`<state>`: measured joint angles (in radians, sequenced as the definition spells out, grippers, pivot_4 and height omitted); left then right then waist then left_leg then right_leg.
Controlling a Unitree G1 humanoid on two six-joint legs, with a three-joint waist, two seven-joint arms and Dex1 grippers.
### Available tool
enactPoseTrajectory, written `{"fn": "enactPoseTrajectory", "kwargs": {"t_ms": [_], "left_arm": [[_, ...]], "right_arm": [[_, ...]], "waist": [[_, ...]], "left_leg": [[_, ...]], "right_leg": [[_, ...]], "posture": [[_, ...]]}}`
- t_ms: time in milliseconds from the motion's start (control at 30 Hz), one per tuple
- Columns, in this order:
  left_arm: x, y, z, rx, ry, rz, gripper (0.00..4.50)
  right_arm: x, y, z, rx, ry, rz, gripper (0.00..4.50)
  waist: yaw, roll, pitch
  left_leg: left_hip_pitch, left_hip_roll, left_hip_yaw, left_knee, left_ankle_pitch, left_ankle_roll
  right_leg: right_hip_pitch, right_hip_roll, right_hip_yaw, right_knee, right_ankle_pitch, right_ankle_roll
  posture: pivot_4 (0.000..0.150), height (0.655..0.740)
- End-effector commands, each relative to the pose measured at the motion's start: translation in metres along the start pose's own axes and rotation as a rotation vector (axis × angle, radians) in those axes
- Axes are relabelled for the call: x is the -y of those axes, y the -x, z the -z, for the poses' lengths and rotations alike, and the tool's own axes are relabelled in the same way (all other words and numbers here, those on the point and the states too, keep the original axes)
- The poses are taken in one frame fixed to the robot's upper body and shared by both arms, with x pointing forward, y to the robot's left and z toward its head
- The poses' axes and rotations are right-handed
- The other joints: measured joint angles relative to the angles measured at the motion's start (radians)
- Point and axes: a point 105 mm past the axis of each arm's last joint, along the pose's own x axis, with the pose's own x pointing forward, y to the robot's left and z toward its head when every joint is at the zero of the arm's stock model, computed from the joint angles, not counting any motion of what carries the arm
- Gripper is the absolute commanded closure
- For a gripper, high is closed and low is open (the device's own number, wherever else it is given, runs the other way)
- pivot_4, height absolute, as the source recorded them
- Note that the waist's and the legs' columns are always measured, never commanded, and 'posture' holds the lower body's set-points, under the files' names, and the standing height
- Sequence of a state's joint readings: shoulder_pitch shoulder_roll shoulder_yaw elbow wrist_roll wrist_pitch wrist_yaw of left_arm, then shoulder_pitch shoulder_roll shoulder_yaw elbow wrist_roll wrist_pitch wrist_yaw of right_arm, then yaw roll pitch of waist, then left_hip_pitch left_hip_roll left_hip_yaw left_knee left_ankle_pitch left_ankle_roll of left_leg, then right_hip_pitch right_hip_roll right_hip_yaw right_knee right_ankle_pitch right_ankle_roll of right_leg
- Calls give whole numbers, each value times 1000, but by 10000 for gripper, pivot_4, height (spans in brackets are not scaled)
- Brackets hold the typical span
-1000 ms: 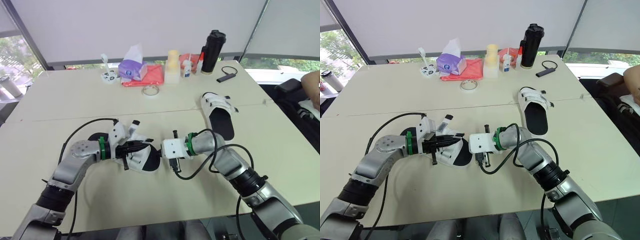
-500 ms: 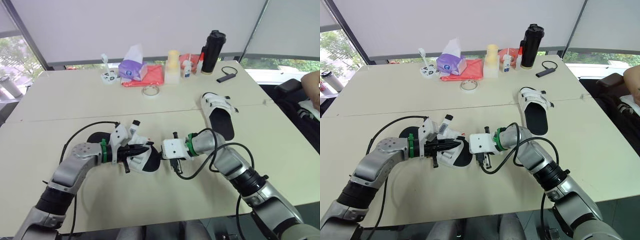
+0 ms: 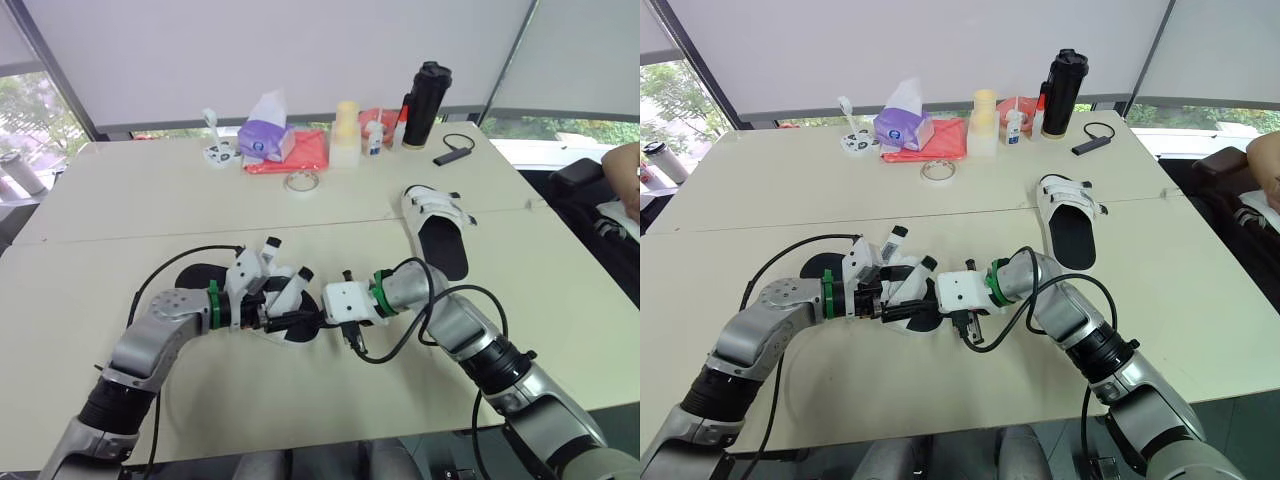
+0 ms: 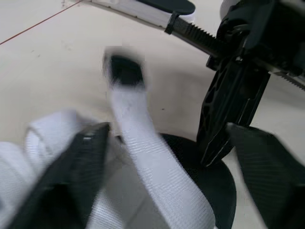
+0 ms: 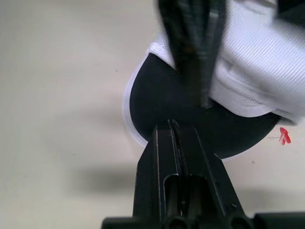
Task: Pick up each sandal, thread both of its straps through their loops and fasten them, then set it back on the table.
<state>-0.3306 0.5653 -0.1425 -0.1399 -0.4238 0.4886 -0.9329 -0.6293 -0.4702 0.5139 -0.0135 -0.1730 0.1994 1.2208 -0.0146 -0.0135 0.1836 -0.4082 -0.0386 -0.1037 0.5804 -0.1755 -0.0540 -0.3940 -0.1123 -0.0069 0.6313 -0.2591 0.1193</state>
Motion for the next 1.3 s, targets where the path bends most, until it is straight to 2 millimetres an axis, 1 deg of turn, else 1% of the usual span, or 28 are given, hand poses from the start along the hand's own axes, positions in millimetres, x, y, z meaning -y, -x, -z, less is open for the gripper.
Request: {"fn": "enactPoseTrajectory", "kwargs": {"t_ms": [33,167,300,467,567,633,700,767,833,1067,1233,1300], "left_arm": [[-16,9,-6,17,-28,-105,329],[-23,9,-18,81,-80,-167,329],[-25,7,-25,124,-133,-199,329],[-28,8,-46,228,-125,-187,329],[-24,8,-47,216,-149,-138,329],[-14,8,-43,189,-148,-54,329],[-8,9,-41,175,-145,-3,329],[2,12,-36,135,-150,82,329],[7,15,-33,116,-150,129,329],[-6,23,-40,103,-164,133,329],[-14,25,-46,103,-163,143,329],[-15,28,-51,86,-172,184,329]], "right_arm": [[-15,-9,5,-10,-17,-82,45000],[-15,-9,5,-10,-16,-81,45000],[-15,-8,6,-12,-13,-76,45000],[-14,-8,6,-15,-12,-72,45000],[-13,-8,7,-16,-11,-69,45000],[-13,-8,6,-15,-9,-67,45000],[-12,-8,6,-15,-7,-65,45000],[-12,-8,6,-14,-5,-60,45000],[-11,-8,6,-14,-3,-57,45000],[-8,-9,6,-13,5,-44,45000],[-7,-9,6,-13,11,-42,45000],[-7,-9,6,-14,14,-40,45000]], "waist": [[0,0,0],[0,0,0],[0,0,0],[0,0,0],[0,0,0],[-1,0,0],[-2,0,0],[-2,0,0],[-3,0,0],[-2,0,0],[-6,0,0],[-5,-1,0]], "left_leg": [[0,0,0,0,0,0],[0,0,0,0,0,0],[0,0,0,0,0,0],[0,0,0,0,0,0],[0,0,0,0,0,0],[0,0,0,0,0,0],[0,0,0,0,0,0],[0,0,0,0,0,0],[0,0,1,0,0,0],[0,0,0,0,0,0],[0,0,0,0,0,0],[0,0,0,-1,0,0]], "right_leg": [[0,0,0,0,0,0],[0,0,0,0,0,0],[0,0,0,0,0,-1],[0,0,0,0,0,0],[0,0,0,0,1,1],[0,0,0,-1,1,1],[0,0,0,-1,1,1],[0,0,0,-1,1,1],[0,0,0,-1,0,0],[0,0,0,-1,0,0],[-1,0,0,-1,0,0],[-1,0,0,-1,0,0]], "posture": [[1500,7400],[1500,7400],[1500,7400],[1500,7400],[1500,7400],[1500,7400],[1500,7400],[1500,7400],[1500,7400],[1500,7400],[1500,7400],[1500,7400]]}}
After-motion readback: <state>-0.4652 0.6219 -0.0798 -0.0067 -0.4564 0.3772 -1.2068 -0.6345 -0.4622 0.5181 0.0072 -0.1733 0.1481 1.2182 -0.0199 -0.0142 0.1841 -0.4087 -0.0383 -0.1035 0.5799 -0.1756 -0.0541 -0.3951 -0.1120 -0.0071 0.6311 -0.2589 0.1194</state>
